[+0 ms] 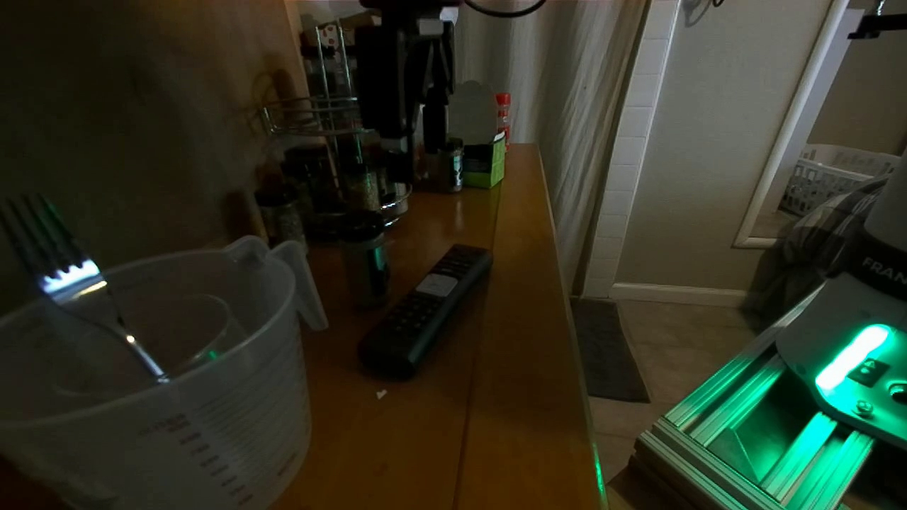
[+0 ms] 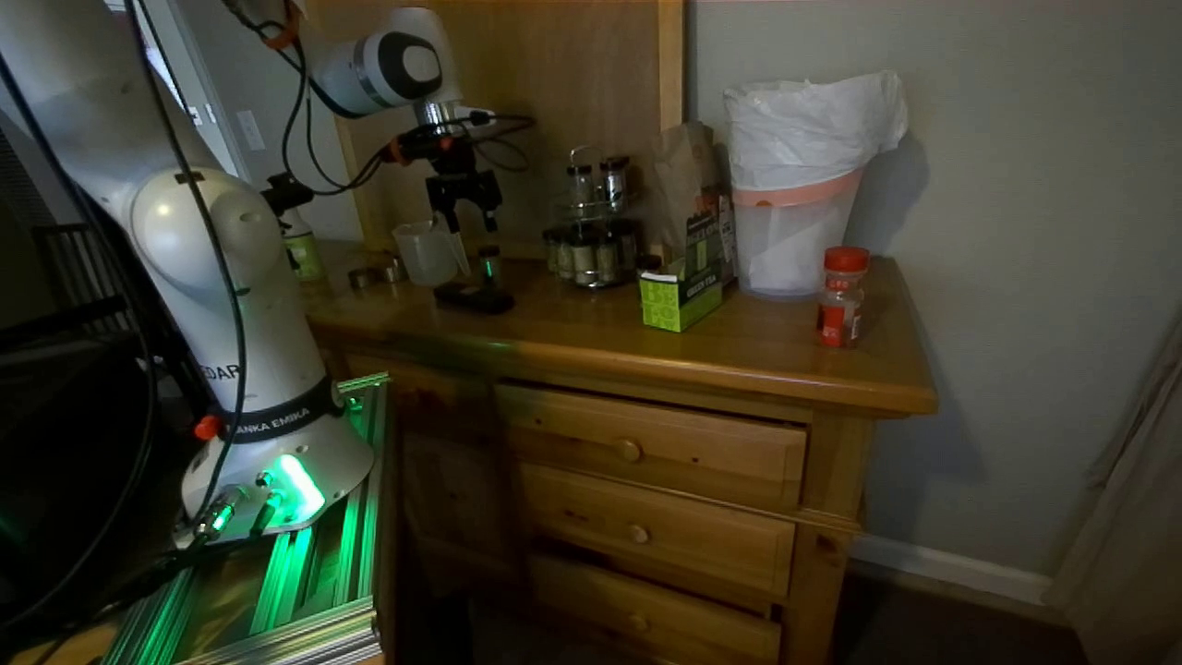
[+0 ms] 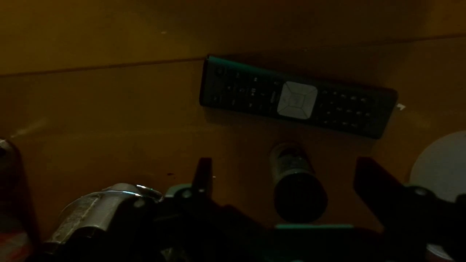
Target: Put the spice bottle on the top shelf on the rack
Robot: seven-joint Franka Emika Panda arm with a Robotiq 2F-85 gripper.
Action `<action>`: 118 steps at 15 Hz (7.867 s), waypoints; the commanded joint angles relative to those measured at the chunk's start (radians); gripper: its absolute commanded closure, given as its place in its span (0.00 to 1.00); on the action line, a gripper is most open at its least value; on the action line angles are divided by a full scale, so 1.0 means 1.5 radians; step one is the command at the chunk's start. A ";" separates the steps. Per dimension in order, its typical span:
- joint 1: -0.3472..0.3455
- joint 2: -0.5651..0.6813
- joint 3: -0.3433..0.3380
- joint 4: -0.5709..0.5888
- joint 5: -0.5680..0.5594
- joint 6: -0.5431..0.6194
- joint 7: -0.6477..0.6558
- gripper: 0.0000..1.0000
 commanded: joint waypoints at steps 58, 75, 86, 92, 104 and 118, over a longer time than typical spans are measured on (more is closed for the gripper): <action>-0.066 -0.032 -0.033 0.189 -0.077 -0.149 0.134 0.76; -0.106 -0.093 -0.004 0.071 -0.142 0.007 0.400 0.76; -0.126 -0.056 -0.022 0.066 -0.129 0.079 0.355 0.76; -0.119 -0.036 -0.024 0.085 -0.106 0.065 0.320 0.76; -0.118 -0.002 -0.029 0.113 -0.092 0.037 0.289 0.04; -0.053 -0.104 -0.003 0.162 -0.094 -0.216 0.179 0.00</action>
